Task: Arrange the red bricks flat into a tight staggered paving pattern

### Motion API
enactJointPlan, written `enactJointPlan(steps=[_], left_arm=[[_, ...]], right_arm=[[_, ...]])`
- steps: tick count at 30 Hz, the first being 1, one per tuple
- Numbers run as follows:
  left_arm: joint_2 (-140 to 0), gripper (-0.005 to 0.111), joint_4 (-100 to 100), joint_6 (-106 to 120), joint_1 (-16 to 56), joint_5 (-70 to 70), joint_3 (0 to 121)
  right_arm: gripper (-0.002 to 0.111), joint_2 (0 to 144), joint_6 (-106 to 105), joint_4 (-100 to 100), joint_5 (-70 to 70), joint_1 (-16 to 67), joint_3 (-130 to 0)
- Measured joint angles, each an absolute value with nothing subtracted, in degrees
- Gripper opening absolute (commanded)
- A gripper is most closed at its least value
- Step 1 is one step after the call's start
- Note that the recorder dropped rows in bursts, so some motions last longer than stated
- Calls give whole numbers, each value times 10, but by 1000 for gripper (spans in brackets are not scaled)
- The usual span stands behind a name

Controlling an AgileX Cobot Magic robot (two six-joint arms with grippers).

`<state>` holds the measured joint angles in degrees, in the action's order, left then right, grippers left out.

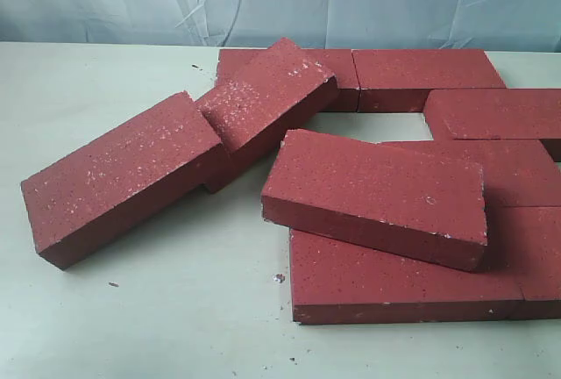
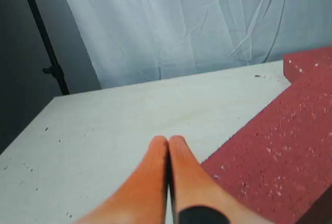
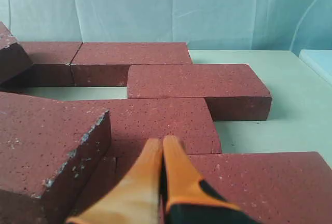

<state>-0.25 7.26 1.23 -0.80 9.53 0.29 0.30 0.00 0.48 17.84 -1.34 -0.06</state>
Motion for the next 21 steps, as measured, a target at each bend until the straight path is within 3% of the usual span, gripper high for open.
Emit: enactJointPlan(steps=[12,21], left_arm=[[-3,0,-53,12,-8,30,3],[-3,0,-97,-30,-8,-79,3]], right_arm=[[-1,3,0,0,41,-13,-1],[-1,3,39,-132,-86,-13,-1]])
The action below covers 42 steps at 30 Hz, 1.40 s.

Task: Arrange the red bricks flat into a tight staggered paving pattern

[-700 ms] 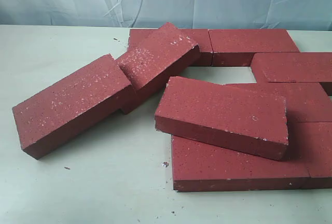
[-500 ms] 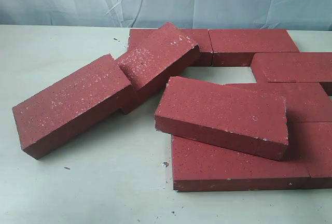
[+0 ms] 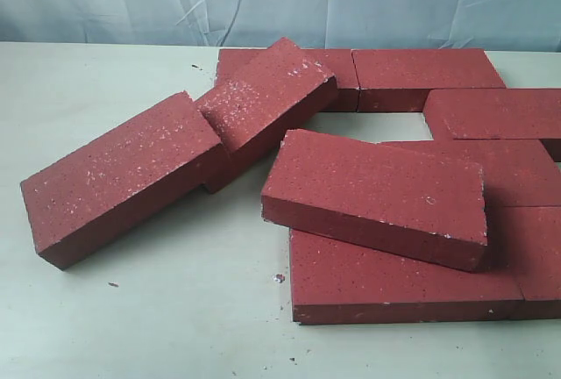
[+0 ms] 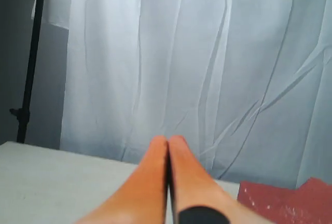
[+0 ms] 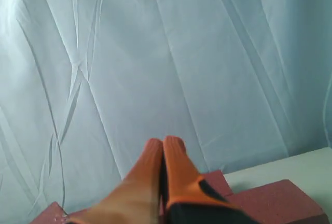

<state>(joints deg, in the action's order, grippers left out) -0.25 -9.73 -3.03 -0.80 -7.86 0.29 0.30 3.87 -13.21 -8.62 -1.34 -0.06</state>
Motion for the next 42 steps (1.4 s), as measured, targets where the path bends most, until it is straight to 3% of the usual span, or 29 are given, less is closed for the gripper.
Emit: enactJointPlan(steps=[5,8,18,21,30,42], left_arm=[[-11,0,-98,-60,-8,-165,6],[-68,0,-83,-67,-8,-201,38],[-398,0,136,-137,-8,-263,219],[-524,0,194,-153,-8,-261,287],[-698,0,253,-156,-8,-154,365],[-791,0,274,-172,-8,-112,393]], right_arm=[[-1,36,45,-136,-150,-13,-37],[-1,128,48,-101,-176,-13,-94],[-1,469,49,64,-165,-13,-323],[-1,581,49,94,-106,-9,-385],[-1,806,17,128,159,82,-582],[-1,1122,-45,100,230,156,-891]])
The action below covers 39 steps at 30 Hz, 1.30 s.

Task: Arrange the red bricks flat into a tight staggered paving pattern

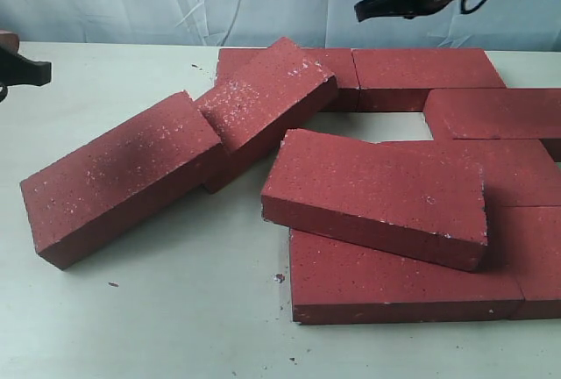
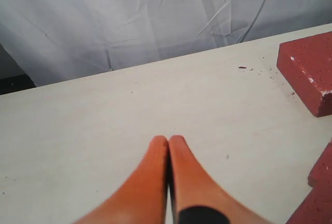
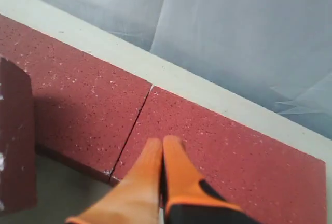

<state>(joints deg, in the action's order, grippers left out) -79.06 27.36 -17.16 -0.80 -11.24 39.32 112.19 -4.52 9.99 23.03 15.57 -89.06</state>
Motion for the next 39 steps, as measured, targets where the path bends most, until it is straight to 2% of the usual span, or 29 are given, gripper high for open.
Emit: enactJointPlan(steps=[5,9,21,39], left_arm=[[-802,0,288,-175,-8,-126,393],[-803,0,293,-175,-8,-133,393],[-803,0,294,-201,-8,-166,393],[-803,0,294,-204,-8,-168,393]], right_arm=[[-1,1231,-71,78,327,166,-1012],[-1,1281,-92,59,359,177,-1058],[-1,1308,-107,46,339,222,-1068],[-1,1308,-124,43,387,321,-1068]])
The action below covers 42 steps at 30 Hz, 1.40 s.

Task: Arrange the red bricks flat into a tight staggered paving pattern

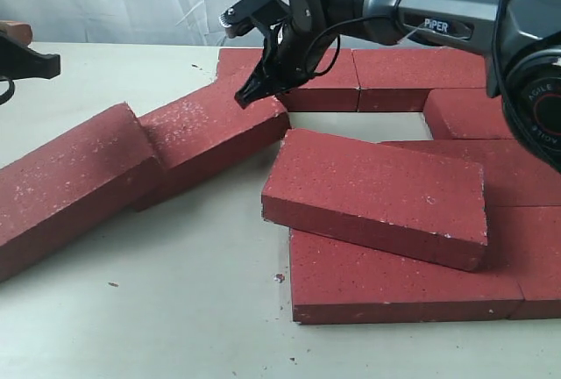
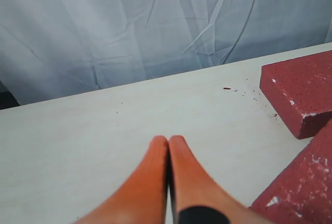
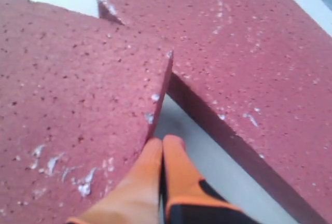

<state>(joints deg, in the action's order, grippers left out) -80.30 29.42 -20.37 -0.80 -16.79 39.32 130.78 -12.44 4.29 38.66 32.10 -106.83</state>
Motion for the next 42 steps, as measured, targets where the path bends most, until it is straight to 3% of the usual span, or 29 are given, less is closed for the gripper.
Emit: enactJointPlan(steps=[18,28,35,42], left_arm=[[-803,0,294,-204,-8,-172,393],[-803,0,294,-232,-8,-183,393],[-803,0,294,-235,-8,-185,393],[-803,0,294,-241,-8,-185,393]], right_arm=[[-1,1304,-152,58,427,384,-1068],[-1,1317,-108,117,437,338,-1070],[-1,1342,-107,88,425,345,-1070],[-1,1346,-178,-63,406,355,-1070]])
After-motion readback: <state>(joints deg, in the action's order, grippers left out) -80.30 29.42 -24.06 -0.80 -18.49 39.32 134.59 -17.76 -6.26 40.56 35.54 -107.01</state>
